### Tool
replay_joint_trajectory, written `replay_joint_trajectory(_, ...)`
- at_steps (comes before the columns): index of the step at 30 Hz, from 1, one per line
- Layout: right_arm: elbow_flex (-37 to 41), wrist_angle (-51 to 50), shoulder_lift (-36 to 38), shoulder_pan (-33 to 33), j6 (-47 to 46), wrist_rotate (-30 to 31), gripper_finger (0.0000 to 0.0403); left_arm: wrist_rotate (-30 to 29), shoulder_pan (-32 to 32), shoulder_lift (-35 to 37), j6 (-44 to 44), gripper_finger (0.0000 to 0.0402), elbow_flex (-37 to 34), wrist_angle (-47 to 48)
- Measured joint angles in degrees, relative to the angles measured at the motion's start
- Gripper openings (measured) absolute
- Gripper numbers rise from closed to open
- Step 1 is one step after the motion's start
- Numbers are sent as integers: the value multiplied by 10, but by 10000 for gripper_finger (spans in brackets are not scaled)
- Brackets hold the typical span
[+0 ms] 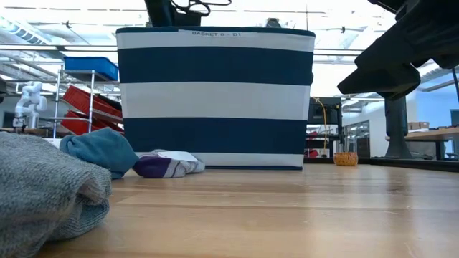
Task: Sort clothes
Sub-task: Put the white sock into the blue bin, then put the gray sock into the blue bin
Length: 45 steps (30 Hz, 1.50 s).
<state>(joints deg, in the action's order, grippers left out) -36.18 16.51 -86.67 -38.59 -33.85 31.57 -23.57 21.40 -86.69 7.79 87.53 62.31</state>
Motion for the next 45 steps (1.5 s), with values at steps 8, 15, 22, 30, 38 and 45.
replay_joint_trajectory(8,0,0,0,0,0,-1,196,32,-5,-15,-24,81,1,-33)
replay_joint_trajectory(15,0,0,0,0,0,-1,196,39,-9,22,-30,186,28,-41)
replay_joint_trajectory(22,0,52,-17,12,5,-2,196,84,-15,112,-83,234,28,-23)
replay_joint_trajectory(30,-14,213,-93,62,82,-91,196,160,-146,215,-195,234,-58,-45)
replay_joint_trajectory(38,-187,164,-209,122,180,-294,196,33,-319,262,-280,234,-199,-206)
replay_joint_trajectory(45,-408,-40,-330,134,241,-361,196,-44,-423,249,-283,235,-327,-440)
